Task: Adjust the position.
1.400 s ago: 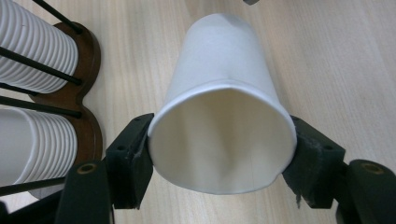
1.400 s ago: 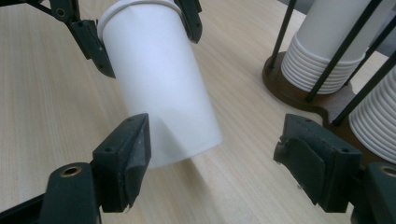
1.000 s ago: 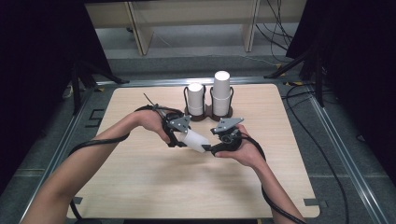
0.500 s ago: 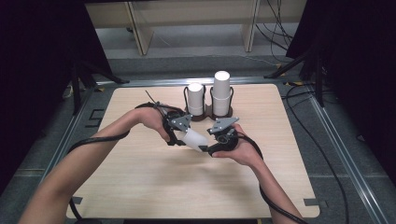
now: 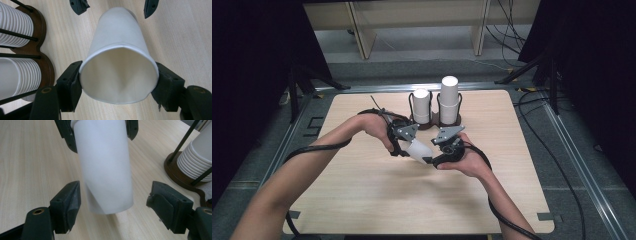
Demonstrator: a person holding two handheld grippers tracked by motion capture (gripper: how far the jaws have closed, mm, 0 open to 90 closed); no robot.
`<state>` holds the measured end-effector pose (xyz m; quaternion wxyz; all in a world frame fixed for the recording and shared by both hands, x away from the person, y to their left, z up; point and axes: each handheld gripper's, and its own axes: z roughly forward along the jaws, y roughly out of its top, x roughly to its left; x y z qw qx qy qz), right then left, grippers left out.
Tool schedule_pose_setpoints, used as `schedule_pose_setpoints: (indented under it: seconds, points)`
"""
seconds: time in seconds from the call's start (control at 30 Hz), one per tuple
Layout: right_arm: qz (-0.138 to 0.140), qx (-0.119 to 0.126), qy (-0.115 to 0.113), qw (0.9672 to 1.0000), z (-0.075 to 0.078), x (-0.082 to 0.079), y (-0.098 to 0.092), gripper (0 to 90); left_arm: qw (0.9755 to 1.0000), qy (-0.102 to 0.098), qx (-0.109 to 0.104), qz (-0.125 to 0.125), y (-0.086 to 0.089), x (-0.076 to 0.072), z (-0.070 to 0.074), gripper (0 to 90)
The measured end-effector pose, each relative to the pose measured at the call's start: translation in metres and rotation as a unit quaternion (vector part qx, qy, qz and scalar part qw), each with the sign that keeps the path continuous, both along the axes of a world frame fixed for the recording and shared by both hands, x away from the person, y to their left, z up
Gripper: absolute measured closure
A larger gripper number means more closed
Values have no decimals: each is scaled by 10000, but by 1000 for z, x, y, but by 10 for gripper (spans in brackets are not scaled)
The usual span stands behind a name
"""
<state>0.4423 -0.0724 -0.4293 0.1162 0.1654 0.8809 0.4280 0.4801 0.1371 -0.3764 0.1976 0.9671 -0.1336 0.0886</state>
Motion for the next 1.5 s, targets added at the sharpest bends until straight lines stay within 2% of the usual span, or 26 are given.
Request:
schedule_pose_setpoints:
  seconds: [0.1, 0.17, 0.3, 0.33, 0.37, 0.5, 0.53, 0.6, 0.63, 0.67, 0.87, 1.0, 1.03, 1.07, 1.13, 1.2, 1.33, 1.47, 1.5]
  points:
    - [47, 12, 83, 10000, 1, -1, 2, 258, 10000, -1, 26, -13, -1, 0, 1, 317]
    - [74, -15, -16, 10000, 1, 0, 2, 258, 10000, 5, 60, -33, -1, -1, 0, 316]
    - [77, -26, 8, 10000, 1, -1, 4, 254, 10000, 9, 63, -50, -2, -2, 0, 316]
    - [82, -40, 88, 9999, 1, -2, 4, 254, 10000, 14, 62, -50, -3, -2, 0, 316]
    - [114, -35, -8, 9999, 0, -1, 5, 255, 10000, 25, 75, -49, -3, -2, 0, 316]
    - [118, -77, -8, 9999, 0, -1, 6, 255, 9999, 15, 117, -52, -4, -2, 0, 316]
    - [101, -59, 97, 9999, 0, -2, 7, 255, 9999, 14, 139, -55, -4, -2, 1, 316]
    - [59, -66, 135, 9999, 0, -3, 8, 255, 9999, 22, 141, -45, -4, -2, 1, 316]
    - [157, -90, 11, 9998, 0, -2, 8, 255, 9999, 21, 145, -44, -5, -2, 2, 316]
    - [79, -79, 83, 9999, 0, -3, 9, 255, 9999, 25, 146, -51, -5, -2, 2, 316]
    - [124, -149, 45, 9998, -1, -4, 11, 255, 9997, 32, 209, -74, -7, -3, 4, 316]
    - [167, -191, -2, 9997, 0, -4, 13, 255, 9997, 33, 230, -65, -7, -3, 3, 316]
    - [194, -232, -102, 9995, 0, -3, 13, 256, 9997, 38, 248, -67, -7, -3, 3, 316]
    - [203, -224, -110, 9995, 0, -2, 13, 256, 9996, 33, 260, -68, -7, -3, 3, 316]
    - [134, -219, 25, 9997, -1, -4, 13, 257, 9996, 22, 278, -85, -8, -3, 3, 316]
    - [182, -241, -51, 9995, -1, -3, 14, 258, 9996, 15, 272, -85, -8, -3, 4, 316]
    - [190, -294, 50, 9994, -3, -5, 17, 262, 9995, 25, 297, -99, -9, -4, 4, 316]
    - [240, -316, 13, 9992, -4, -4, 19, 266, 9994, 21, 312, -118, -10, -4, 5, 316]
    - [224, -332, 63, 9992, -5, -5, 20, 268, 9995, 22, 308, -111, -10, -4, 5, 316]
